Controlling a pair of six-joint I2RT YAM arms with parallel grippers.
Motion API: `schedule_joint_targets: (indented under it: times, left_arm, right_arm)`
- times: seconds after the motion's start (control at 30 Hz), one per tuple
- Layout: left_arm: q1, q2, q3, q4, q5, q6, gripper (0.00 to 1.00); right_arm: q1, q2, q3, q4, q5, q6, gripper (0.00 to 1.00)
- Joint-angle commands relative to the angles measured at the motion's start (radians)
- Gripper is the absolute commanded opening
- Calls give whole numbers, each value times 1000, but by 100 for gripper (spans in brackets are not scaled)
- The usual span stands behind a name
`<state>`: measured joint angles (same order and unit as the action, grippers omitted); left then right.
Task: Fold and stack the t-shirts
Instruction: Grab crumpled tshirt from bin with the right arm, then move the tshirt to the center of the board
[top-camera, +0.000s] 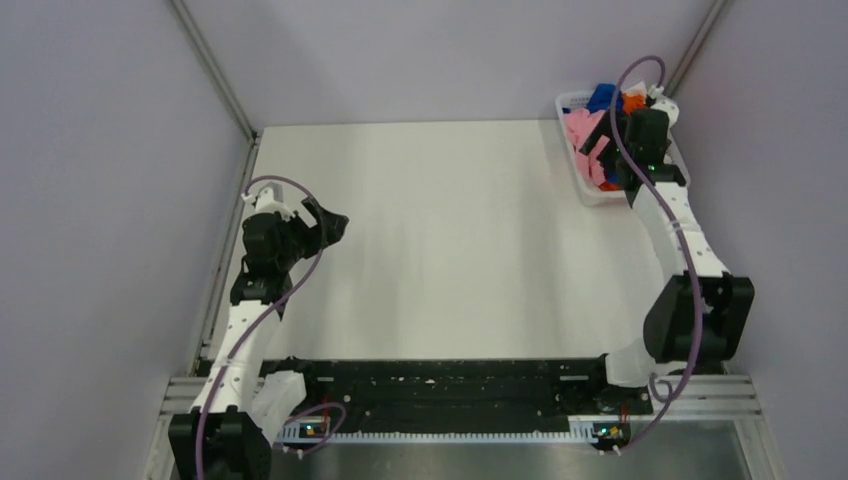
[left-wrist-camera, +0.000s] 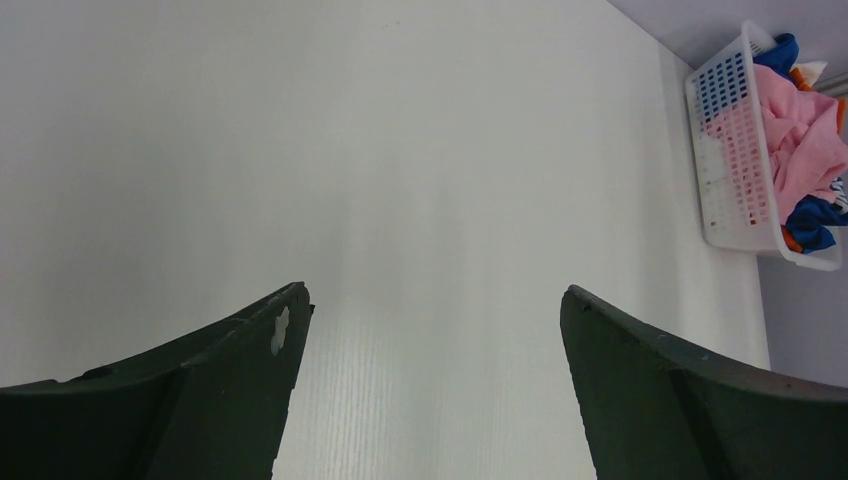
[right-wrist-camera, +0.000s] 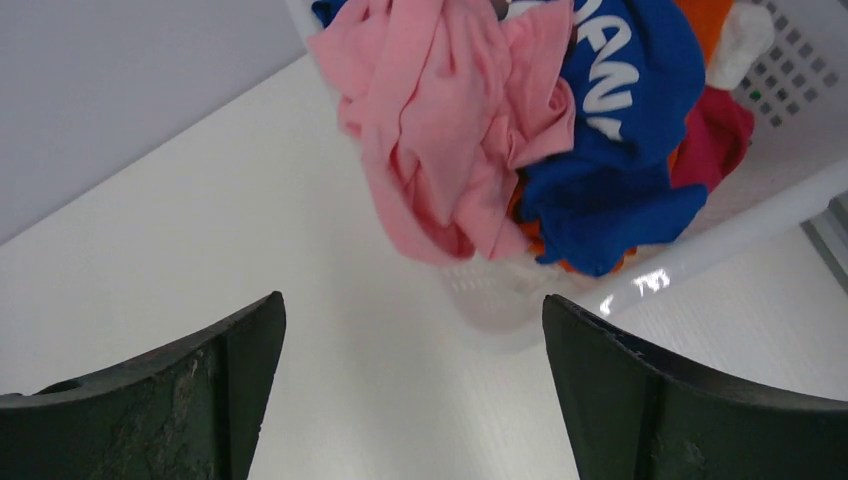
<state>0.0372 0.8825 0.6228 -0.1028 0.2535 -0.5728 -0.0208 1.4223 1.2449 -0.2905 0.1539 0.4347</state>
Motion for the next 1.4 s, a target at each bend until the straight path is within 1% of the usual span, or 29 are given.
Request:
schedule_joint_targets:
  times: [0.0,0.17,0.27,0.3,0.33,0.37,0.4,0.47,0.5,0.57,0.7,0.83,0.9,1.07,1.1,1.17,1.2,1.37]
  left_arm:
    - [-1,25,43,89,30,11,99]
    - [-1,68,56,95,16,12,99]
    - [-1,97,64,94,16,10,99]
    - [-1,106,67,94,13,7,99]
    - [-1,117,70,95,11,4,99]
    - [-1,125,75,93,10,5,99]
    - [-1,131,81,86,10,7,99]
    - [-2,137,92,64,6,11,99]
    - [-1,136,95,55,5,13,99]
    - [-2,122,95,44,-1,14,99]
    - [-2,75,79,44,-1,-2,99]
    - [-2,23,78,18,9,-18,99]
    - [-2,-7,77,1,9,-21,99]
    - [-3,-78,71,-23,-4,-33,99]
    - [-3,-92,72,-27,-5,-36,99]
    - [-3,-109,78,-44,-6,-36,99]
    - [-2,-117,81,-52,-9,-36,99]
    - [-3,-155,89,-87,-27,-46,99]
  right_arm:
    - [-60,217,223,-73,-32,-73,95]
    - [-65,464,494,-158,-141,-112,82]
    - [-65,556,582,-171,-202,-100,74]
    - [-65,578,598,-173,-197,-92,69]
    - [-65,600,613,-179,-177,-82,59]
    - [-65,615,627,-182,-160,-71,38]
    - [-65,624,638,-183,-128,-65,23]
    - [-66,633,681,-198,-99,-56,6]
    - [-66,628,703,-208,-96,-56,0]
    - [-66,594,727,-199,-100,-58,0]
    - [-65,449,744,-116,-145,-83,0]
    - [-64,306,747,21,-273,-56,0]
    - [-64,253,758,84,-340,-11,0]
    - [-44,230,895,100,-597,130,0]
    - [-26,233,923,100,-656,146,0]
    - [13,240,985,87,-726,162,0]
    - [71,243,1008,84,-758,161,0]
    - [270,273,1118,81,-797,122,0]
